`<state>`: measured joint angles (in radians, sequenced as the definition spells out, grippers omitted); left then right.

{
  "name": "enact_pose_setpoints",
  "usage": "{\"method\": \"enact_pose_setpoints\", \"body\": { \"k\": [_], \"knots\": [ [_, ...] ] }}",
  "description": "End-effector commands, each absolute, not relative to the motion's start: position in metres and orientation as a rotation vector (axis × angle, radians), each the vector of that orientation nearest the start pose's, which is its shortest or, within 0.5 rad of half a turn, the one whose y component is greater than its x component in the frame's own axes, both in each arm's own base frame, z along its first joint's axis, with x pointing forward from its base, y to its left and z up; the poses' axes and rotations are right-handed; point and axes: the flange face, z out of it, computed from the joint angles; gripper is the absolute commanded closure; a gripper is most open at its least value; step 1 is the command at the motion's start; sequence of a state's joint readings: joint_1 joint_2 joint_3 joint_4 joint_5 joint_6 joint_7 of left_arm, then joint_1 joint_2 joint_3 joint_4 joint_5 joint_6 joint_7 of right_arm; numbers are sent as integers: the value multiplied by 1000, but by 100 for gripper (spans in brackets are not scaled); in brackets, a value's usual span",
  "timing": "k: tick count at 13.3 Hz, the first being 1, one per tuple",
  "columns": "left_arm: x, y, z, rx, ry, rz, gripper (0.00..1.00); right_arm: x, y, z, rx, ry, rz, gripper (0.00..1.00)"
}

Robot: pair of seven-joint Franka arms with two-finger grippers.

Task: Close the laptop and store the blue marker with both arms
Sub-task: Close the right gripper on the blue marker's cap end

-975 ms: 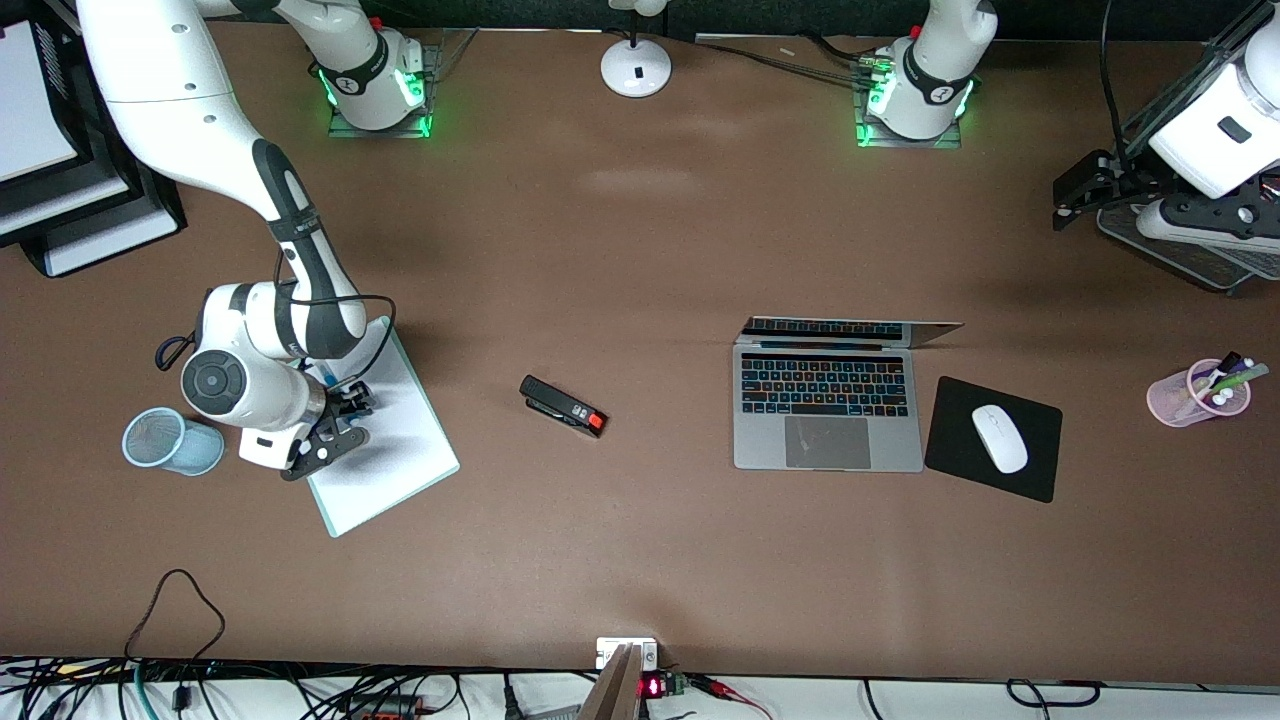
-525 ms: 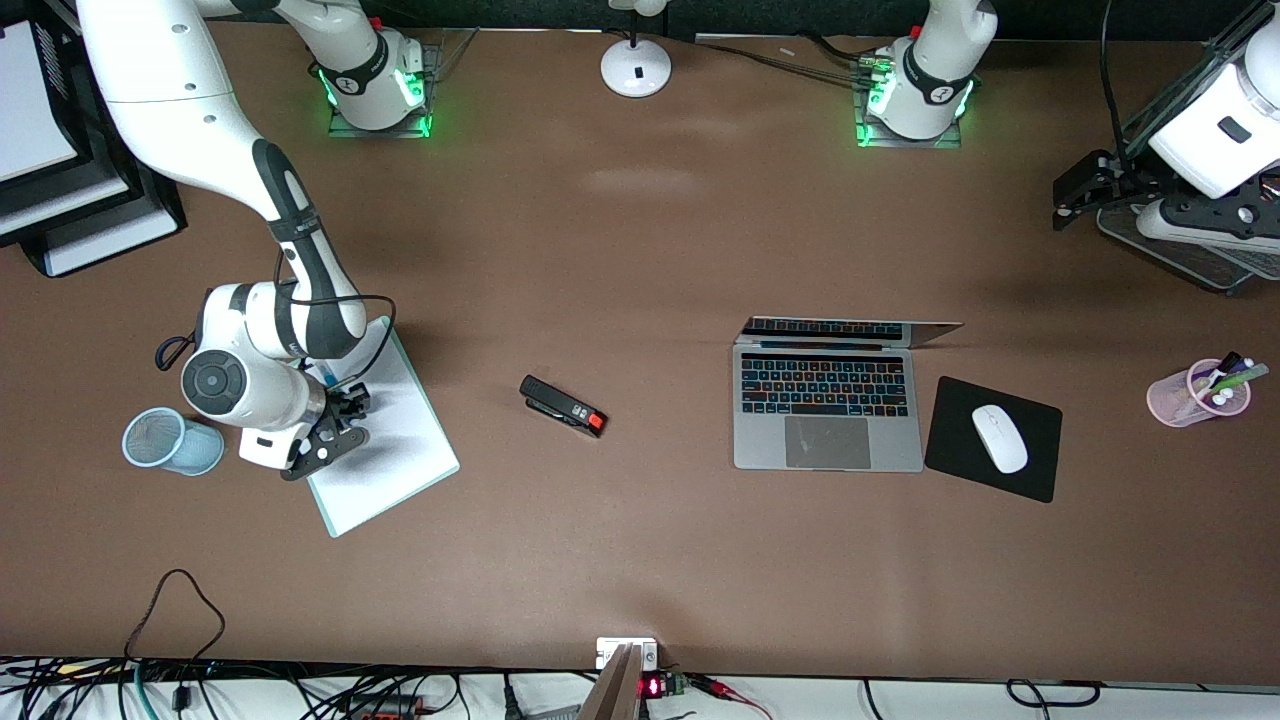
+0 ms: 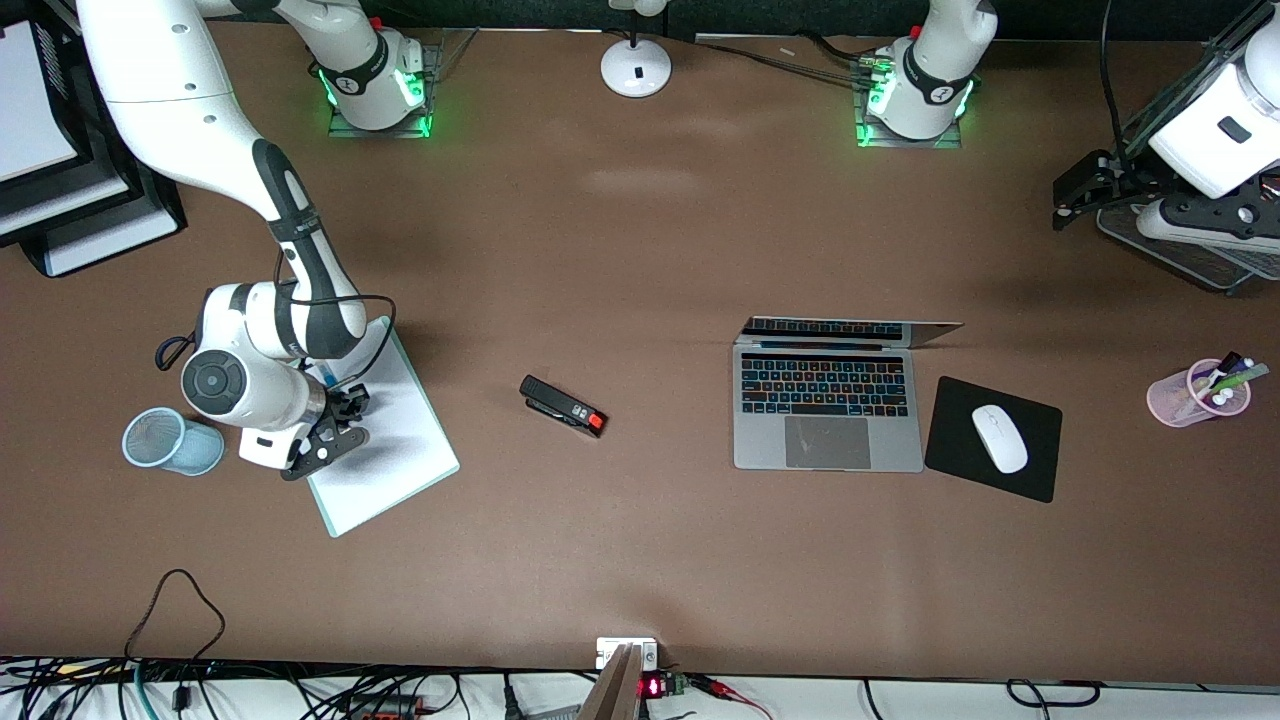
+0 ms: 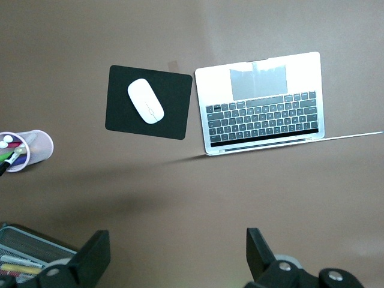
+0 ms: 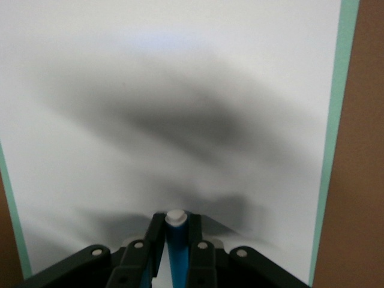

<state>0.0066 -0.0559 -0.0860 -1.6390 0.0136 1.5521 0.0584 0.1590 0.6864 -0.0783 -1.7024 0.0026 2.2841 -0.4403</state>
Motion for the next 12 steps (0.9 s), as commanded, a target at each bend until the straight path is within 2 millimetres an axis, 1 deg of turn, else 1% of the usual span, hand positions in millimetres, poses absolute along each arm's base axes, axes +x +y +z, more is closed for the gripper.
{"method": "enact_pose_setpoints", "body": {
  "k": [1,2,4,6,9,11,12],
  "knots": [
    [529,-42,624,-3133,228,37,0,655,58,192,-3051,-829,164,86],
    [529,-42,624,-3133,228,37,0,655,58,192,-3051,-829,164,89],
    [529,-42,624,-3133,228,37,0,656,60,195,-3052,-827,159,90],
    [529,-42,623,-3133,228,41,0,660,60,212,-3054,-833,118,90],
    [529,-42,624,-3133,228,39,0,666,64,255,-3059,-860,21,91],
    [529,-42,623,-3133,228,41,0,668,68,288,-3061,-877,-47,91],
    [529,-42,623,-3133,228,41,0,669,68,309,-3055,-905,-87,91]
  ]
}}
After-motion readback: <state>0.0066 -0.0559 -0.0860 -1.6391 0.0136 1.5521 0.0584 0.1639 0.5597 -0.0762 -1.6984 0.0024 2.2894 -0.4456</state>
